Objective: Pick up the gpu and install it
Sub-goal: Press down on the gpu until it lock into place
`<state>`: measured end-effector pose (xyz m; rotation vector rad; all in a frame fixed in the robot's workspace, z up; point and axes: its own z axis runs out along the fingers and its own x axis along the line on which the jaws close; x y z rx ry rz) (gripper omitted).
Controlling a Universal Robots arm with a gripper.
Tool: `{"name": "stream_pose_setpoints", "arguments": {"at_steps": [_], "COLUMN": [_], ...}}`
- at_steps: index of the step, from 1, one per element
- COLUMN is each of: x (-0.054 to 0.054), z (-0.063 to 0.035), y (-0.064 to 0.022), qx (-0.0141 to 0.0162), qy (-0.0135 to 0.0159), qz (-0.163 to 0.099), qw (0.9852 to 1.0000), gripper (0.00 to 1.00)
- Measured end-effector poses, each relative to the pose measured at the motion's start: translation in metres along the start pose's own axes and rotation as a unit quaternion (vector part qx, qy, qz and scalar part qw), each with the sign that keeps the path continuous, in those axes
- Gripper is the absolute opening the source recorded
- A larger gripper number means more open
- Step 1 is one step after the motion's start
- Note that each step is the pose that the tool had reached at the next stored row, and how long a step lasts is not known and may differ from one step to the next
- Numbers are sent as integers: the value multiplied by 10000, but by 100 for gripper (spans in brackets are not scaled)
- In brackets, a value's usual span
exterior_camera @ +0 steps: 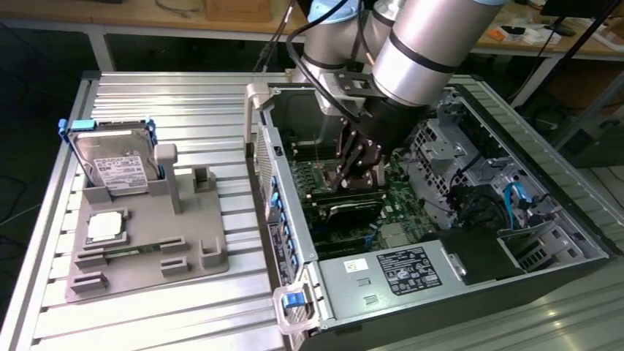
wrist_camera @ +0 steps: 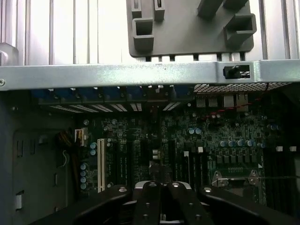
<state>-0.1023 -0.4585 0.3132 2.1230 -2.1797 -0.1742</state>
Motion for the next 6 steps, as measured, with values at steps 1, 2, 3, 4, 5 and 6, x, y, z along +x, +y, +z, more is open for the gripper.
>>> {"name": "stream_pose_setpoints", "arguments": {"at_steps": [1, 2, 3, 4, 5, 6], "x": [0, 0, 0, 0, 0, 0], "z": [-1, 0, 0, 0, 0, 0], "y": [0, 0, 1, 1, 1, 1], "qx": [-1, 0, 0, -1, -1, -1], "qy": [-1, -4, -6, -7, -9, -11], "qz": [0, 0, -1, -1, -1, -1], "qw": [10000, 10000, 10000, 10000, 10000, 10000], "gripper": [11, 11, 11, 11, 11, 11]}}
